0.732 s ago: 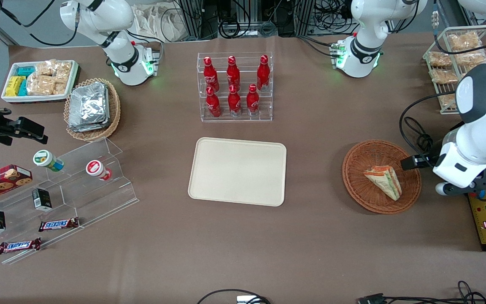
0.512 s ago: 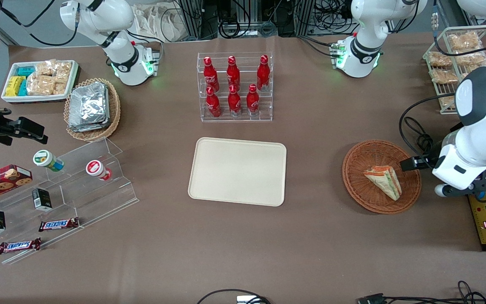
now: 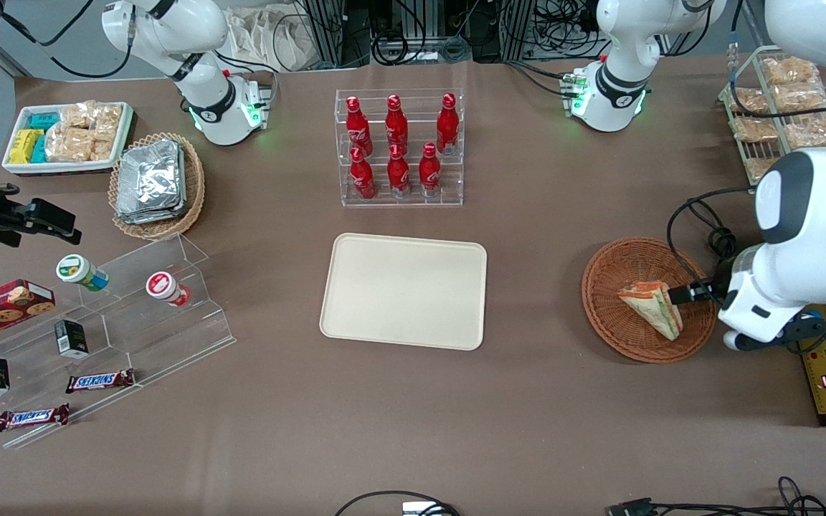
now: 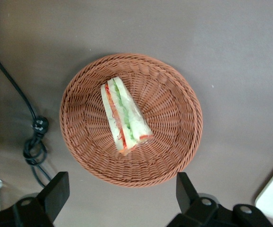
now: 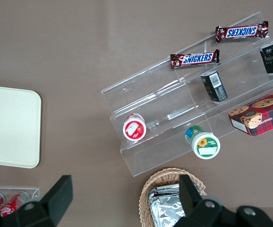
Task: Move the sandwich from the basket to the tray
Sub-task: 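Lower the left gripper over the sandwich in the wicker basket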
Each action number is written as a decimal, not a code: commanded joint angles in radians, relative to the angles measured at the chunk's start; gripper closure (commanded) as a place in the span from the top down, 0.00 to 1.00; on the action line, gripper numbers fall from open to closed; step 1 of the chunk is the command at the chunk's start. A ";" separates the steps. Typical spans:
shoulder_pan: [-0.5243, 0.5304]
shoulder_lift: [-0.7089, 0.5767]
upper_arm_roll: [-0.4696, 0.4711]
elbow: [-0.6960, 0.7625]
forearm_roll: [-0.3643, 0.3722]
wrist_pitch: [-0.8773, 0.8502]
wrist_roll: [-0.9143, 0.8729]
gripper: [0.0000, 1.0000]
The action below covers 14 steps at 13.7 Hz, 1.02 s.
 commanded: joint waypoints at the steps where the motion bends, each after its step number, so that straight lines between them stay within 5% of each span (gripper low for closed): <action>1: -0.003 -0.011 -0.003 -0.121 0.015 0.122 -0.219 1.00; 8: 0.007 0.015 0.002 -0.332 0.017 0.384 -0.394 1.00; 14: 0.009 0.053 0.032 -0.351 0.020 0.395 -0.393 1.00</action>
